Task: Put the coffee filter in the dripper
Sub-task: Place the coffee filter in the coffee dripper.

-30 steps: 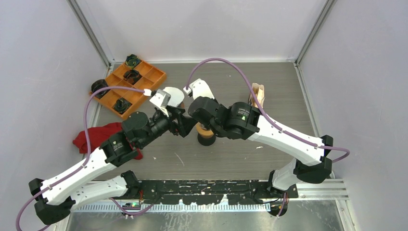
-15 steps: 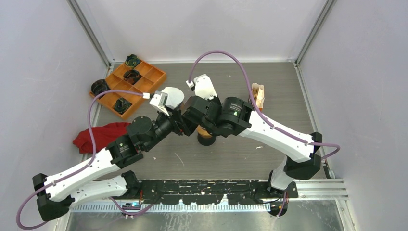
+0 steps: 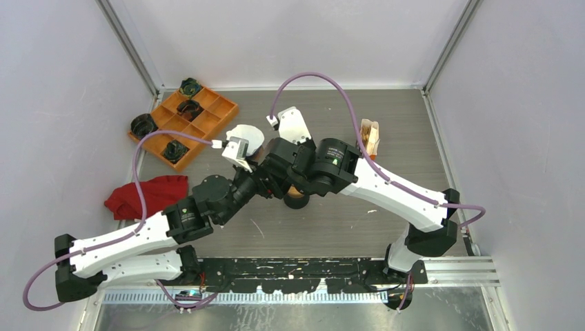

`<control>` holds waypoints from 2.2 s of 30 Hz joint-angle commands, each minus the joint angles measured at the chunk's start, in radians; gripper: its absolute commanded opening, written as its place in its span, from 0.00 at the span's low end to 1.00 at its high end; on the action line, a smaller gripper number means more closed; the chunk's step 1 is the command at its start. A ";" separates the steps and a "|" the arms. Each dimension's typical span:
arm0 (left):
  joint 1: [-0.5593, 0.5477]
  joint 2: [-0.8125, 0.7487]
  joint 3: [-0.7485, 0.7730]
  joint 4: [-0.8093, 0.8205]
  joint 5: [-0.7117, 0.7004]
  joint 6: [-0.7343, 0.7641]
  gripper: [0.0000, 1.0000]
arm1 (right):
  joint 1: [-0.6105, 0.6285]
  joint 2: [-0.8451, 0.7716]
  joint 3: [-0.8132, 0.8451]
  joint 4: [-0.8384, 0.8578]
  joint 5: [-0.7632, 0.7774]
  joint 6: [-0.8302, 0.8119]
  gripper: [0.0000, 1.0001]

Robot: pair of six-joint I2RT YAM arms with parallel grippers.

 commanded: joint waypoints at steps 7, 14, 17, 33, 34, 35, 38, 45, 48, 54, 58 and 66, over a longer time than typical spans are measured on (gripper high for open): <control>-0.037 0.038 0.065 0.006 -0.264 0.054 0.72 | 0.007 -0.021 0.046 0.017 -0.015 0.021 0.01; -0.037 0.025 0.099 -0.097 -0.342 0.122 0.71 | 0.006 -0.052 0.016 0.049 -0.040 0.007 0.01; -0.037 0.013 0.105 -0.118 -0.347 0.156 0.70 | 0.006 -0.068 0.002 0.072 -0.054 -0.002 0.01; -0.037 -0.015 0.115 -0.219 -0.301 0.147 0.69 | -0.011 -0.161 -0.112 0.243 -0.143 -0.016 0.01; -0.037 -0.014 0.114 -0.218 -0.290 0.136 0.69 | -0.013 -0.166 -0.120 0.251 -0.149 -0.018 0.01; -0.037 -0.013 0.111 -0.217 -0.286 0.123 0.69 | -0.017 -0.171 -0.125 0.261 -0.156 -0.018 0.01; -0.037 -0.011 0.098 -0.199 -0.277 0.100 0.69 | -0.028 -0.184 -0.145 0.287 -0.177 -0.021 0.01; -0.038 0.004 0.094 -0.203 -0.279 0.087 0.65 | -0.056 -0.206 -0.191 0.330 -0.237 -0.028 0.01; -0.037 0.006 0.106 -0.225 -0.287 0.088 0.54 | -0.071 -0.220 -0.206 0.338 -0.252 -0.029 0.01; -0.037 0.009 0.148 -0.308 -0.297 0.090 0.32 | -0.099 -0.236 -0.229 0.340 -0.278 -0.039 0.01; -0.037 0.020 0.197 -0.382 -0.294 0.092 0.17 | -0.119 -0.239 -0.238 0.341 -0.300 -0.053 0.02; -0.038 0.063 0.295 -0.520 -0.264 0.092 0.08 | -0.162 -0.243 -0.251 0.348 -0.367 -0.088 0.07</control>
